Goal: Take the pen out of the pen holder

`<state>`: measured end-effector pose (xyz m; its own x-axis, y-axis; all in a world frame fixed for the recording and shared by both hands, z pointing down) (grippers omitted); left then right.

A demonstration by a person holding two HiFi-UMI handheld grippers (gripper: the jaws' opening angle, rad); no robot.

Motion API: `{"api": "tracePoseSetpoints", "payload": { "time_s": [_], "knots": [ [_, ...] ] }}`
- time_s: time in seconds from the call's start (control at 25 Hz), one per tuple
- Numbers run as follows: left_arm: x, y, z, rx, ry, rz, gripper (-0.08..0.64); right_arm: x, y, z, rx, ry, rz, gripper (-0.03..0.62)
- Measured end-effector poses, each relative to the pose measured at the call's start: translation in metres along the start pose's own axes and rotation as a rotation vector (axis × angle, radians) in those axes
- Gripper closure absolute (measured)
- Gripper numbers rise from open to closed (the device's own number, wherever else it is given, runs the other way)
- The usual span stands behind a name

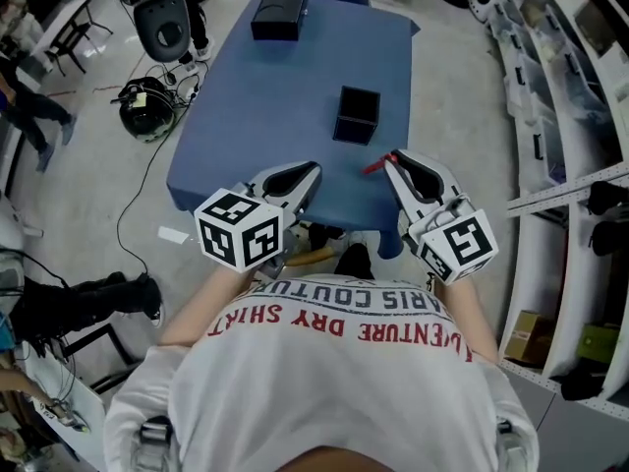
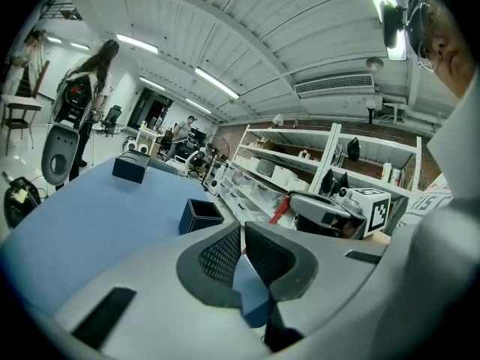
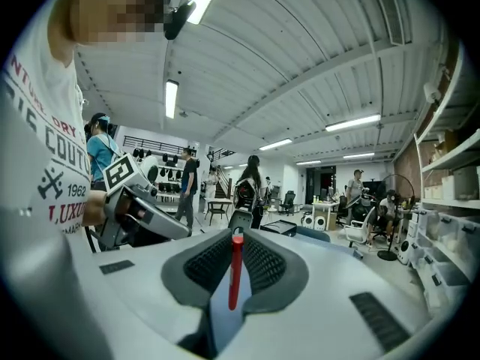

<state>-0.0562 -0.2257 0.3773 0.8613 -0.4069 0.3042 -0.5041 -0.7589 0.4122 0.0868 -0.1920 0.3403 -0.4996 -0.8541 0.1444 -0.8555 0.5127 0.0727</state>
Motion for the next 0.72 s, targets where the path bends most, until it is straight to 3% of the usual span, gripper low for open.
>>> {"api": "tracePoseSetpoints", "payload": {
  "time_s": [0.72],
  "knots": [
    [-0.006,-0.009,-0.013,0.011,0.023,-0.043,0.52,-0.016,0.017,-0.014,0.052,0.012,-0.031,0.537]
  ]
}}
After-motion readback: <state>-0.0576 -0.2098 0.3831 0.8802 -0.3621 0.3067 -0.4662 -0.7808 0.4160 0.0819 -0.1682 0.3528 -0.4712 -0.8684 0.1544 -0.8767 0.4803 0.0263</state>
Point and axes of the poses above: the fingertips, and each gripper's own axes: x forward along the fingers, y to its left, z out of its top, the point moved 3 cm from there along -x, backward along the fingers, and after that the axes turned 1 degree about x, right-handed, at the moved point
